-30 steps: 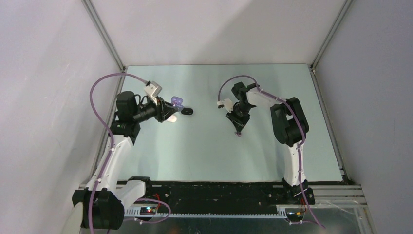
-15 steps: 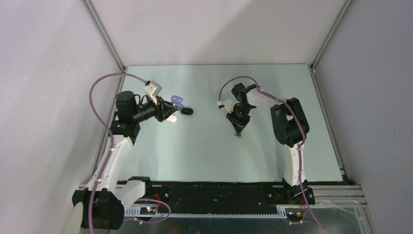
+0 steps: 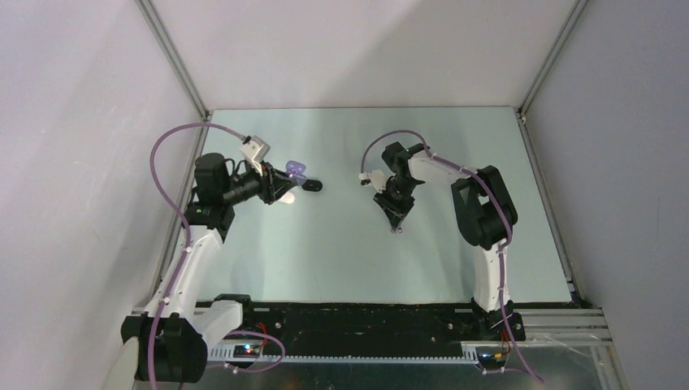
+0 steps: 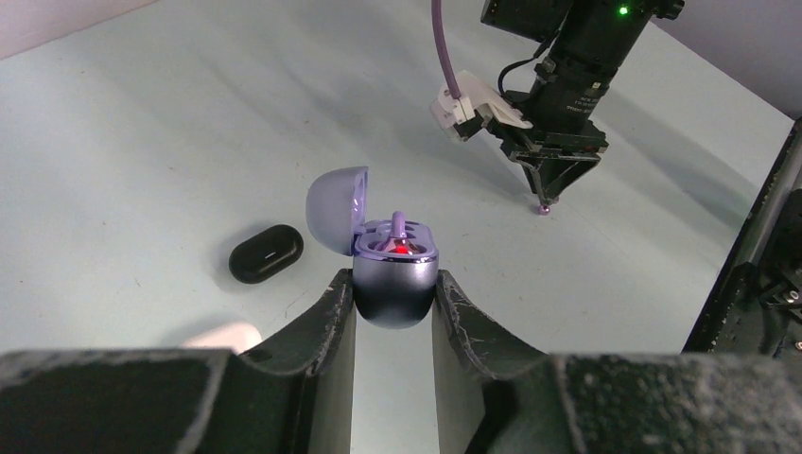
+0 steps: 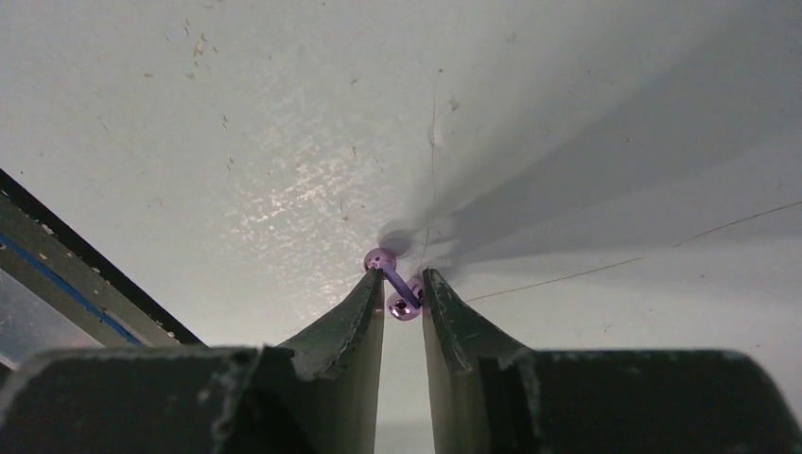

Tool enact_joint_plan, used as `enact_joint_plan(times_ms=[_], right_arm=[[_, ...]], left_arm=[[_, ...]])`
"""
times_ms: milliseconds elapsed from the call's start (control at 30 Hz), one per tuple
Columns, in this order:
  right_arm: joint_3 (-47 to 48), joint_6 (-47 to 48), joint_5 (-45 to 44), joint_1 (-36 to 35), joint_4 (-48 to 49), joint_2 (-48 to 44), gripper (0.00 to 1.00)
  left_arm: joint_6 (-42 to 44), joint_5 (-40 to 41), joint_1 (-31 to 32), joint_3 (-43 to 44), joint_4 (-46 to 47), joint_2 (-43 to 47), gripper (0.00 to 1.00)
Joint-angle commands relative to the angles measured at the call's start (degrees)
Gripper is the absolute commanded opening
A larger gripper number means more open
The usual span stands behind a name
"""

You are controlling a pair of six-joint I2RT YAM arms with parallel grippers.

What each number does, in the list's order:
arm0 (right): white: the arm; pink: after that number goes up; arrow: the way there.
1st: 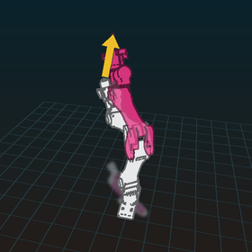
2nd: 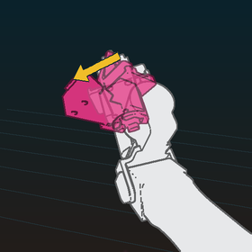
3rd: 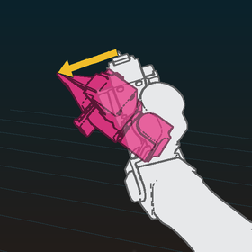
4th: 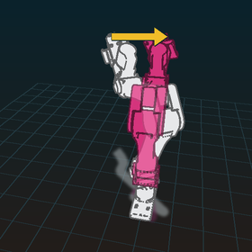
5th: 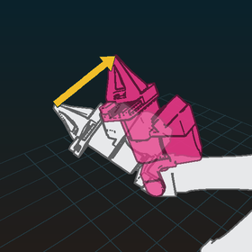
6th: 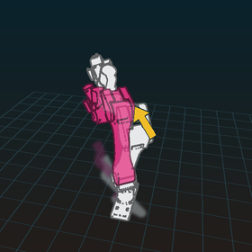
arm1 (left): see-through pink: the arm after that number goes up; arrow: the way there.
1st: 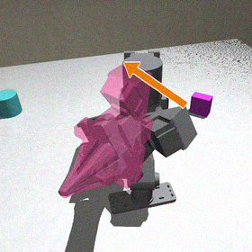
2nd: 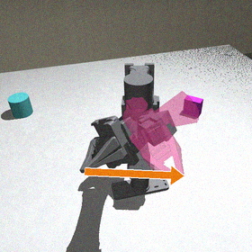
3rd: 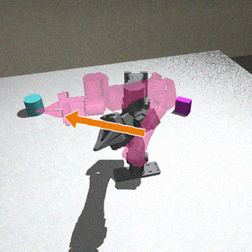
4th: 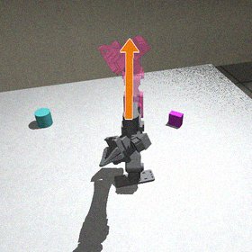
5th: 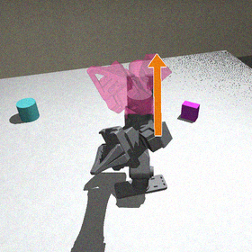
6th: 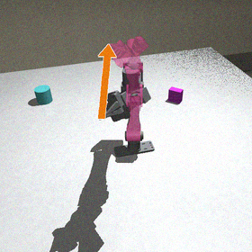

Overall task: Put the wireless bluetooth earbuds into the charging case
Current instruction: Pick up the earbud from the center of the board.

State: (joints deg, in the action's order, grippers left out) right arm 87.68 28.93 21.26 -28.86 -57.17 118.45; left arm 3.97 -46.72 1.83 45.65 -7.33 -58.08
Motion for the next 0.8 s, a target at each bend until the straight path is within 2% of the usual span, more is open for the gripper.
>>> enact_joint_plan(times_ms=[0,233,433,600,767], right_arm=[[-0.9,-0.3,0.2,0.0,-0.6,-3.6,0.25],[-1.1,1.1,0.0,0.2,-0.8,-5.3,0.13],[1.1,5.8,0.6,0.2,-1.2,-11.4,0.01],[7.2,15.0,8.3,-0.2,-3.9,-20.1,0.0],[11.0,23.5,16.5,-2.4,-3.2,-27.0,0.0]], left_arm=[[-0.9,-1.1,0.1,-0.3,2.9,1.0,0.0],[-1.1,-1.1,0.1,-0.2,3.3,0.8,0.0],[-2.6,-2.1,0.3,-0.2,5.6,0.5,0.0],[-2.7,-6.2,1.9,0.1,10.1,-2.1,0.0],[0.4,-10.9,6.4,2.1,13.4,-5.9,0.0]])
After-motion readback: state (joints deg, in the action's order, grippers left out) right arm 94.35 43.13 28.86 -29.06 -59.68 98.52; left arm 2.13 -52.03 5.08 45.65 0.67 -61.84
